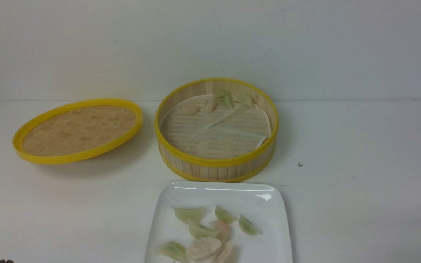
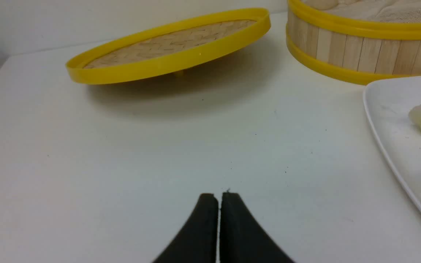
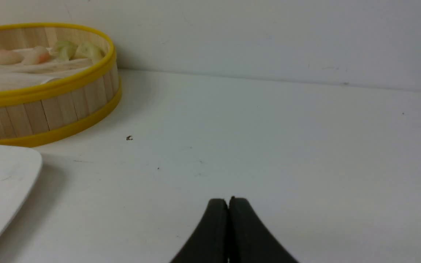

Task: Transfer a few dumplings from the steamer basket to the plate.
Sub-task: Use the left arm to grab a dumpling from the steamer

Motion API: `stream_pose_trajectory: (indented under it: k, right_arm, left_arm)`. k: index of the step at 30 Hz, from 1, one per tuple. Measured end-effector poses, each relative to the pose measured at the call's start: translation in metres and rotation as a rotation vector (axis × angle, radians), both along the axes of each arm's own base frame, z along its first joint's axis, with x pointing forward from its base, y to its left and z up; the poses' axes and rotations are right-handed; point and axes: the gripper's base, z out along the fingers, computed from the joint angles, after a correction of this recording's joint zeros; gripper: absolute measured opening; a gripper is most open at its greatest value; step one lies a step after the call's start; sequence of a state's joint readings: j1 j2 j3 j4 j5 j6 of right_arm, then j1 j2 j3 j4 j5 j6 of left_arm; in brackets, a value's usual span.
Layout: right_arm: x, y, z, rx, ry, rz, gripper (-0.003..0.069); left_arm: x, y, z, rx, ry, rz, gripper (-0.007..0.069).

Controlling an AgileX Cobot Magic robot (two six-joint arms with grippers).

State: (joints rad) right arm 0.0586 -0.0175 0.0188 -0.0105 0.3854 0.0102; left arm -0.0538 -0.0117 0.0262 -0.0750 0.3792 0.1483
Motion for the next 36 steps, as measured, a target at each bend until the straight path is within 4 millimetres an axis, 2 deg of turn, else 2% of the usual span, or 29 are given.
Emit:
stream_pose_trajectory:
  k: [22, 25, 29, 33, 36]
  right_arm:
    - [0.000, 0.000, 0.000, 0.000, 0.000, 0.000, -0.0013]
    - [0.000, 0.000, 0.000, 0.000, 0.000, 0.000, -0.0013]
    - [0.000, 0.000, 0.000, 0.000, 0.000, 0.000, -0.0013]
    - [0.000, 0.000, 0.000, 0.000, 0.000, 0.000, -0.0013]
    - [0.000, 0.000, 0.000, 0.000, 0.000, 0.000, -0.0013]
  left_arm:
    - [0.000, 0.001, 0.001, 0.032, -0.013, -0.001, -0.0006]
    - [0.002, -0.001, 0.004, -0.066, -0.053, 0.009, -0.0006]
    - [0.004, -0.002, 0.022, -0.423, -0.212, 0.056, -0.0006]
    - [0.004, 0.006, 0.039, -0.664, -0.401, 0.123, -0.0006]
    - [0.000, 0.012, 0.058, -0.768, -0.524, 0.151, -0.0006]
